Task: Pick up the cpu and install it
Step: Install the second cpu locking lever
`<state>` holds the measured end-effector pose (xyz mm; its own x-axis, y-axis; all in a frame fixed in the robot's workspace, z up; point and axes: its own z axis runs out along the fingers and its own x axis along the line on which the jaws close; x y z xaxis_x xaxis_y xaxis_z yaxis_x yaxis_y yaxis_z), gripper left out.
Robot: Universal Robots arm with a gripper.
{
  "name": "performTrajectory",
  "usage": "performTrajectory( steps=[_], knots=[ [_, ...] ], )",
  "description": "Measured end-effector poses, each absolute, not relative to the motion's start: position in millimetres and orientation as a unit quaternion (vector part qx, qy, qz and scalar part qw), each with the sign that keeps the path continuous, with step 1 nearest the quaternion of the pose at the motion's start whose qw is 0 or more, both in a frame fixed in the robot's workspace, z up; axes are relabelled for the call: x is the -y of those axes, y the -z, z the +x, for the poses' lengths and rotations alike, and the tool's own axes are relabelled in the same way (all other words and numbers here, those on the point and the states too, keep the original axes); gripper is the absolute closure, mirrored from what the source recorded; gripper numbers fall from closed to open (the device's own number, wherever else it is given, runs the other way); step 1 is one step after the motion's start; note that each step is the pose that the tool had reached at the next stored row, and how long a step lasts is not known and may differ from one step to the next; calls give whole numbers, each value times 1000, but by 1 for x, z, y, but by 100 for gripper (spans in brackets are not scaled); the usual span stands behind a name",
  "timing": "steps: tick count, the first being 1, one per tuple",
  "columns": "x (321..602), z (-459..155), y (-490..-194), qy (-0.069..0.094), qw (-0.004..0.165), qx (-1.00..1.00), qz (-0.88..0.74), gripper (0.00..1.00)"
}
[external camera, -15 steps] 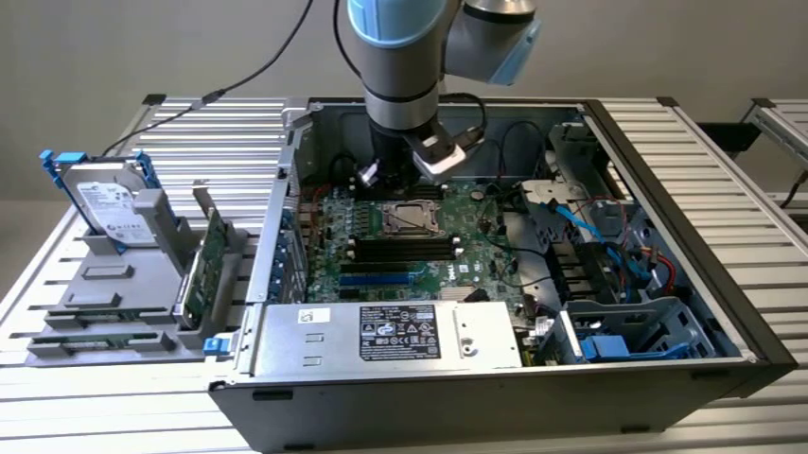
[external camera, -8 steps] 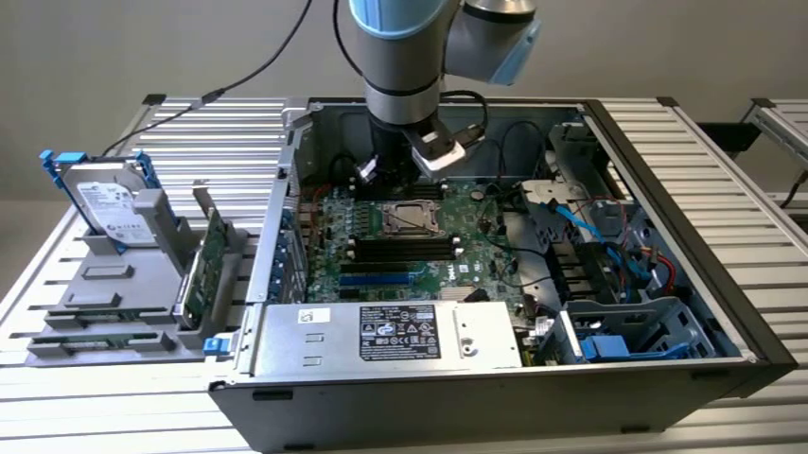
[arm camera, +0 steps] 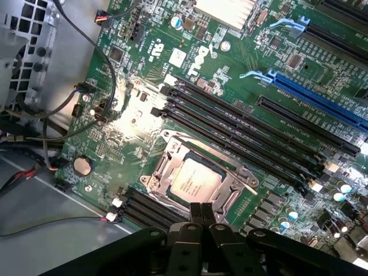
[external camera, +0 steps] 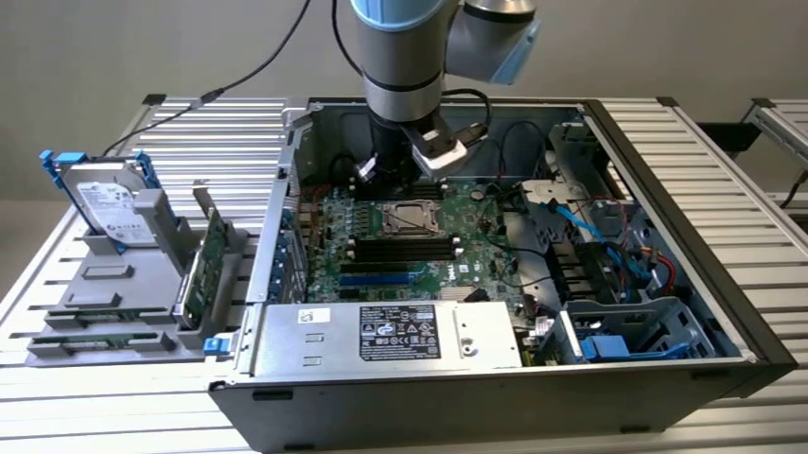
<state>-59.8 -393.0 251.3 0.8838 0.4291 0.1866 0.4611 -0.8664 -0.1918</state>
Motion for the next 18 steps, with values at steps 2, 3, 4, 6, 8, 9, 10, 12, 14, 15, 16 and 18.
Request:
performTrajectory(
  steps=[2,3,4,6,8,9,10,12,14,15,16,18],
  knots=[
    [394,-60,-251,66,110,230,-965,89],
    [395,-60,-251,65,107,230,-965,89],
    [395,-60,-251,63,104,229,-966,89],
    [396,-60,-251,60,98,229,-967,89],
    [397,-60,-251,56,94,228,-967,89],
    [397,-60,-251,54,93,228,-968,89],
    [398,-60,-252,53,93,227,-968,89],
    [399,-60,-252,51,93,226,-968,89],
    [402,-60,-254,50,93,225,-969,89],
    [404,-61,-255,50,93,225,-969,89],
    [406,-61,-256,50,94,224,-969,89],
    [409,-62,-258,50,94,224,-969,89]
  ],
)
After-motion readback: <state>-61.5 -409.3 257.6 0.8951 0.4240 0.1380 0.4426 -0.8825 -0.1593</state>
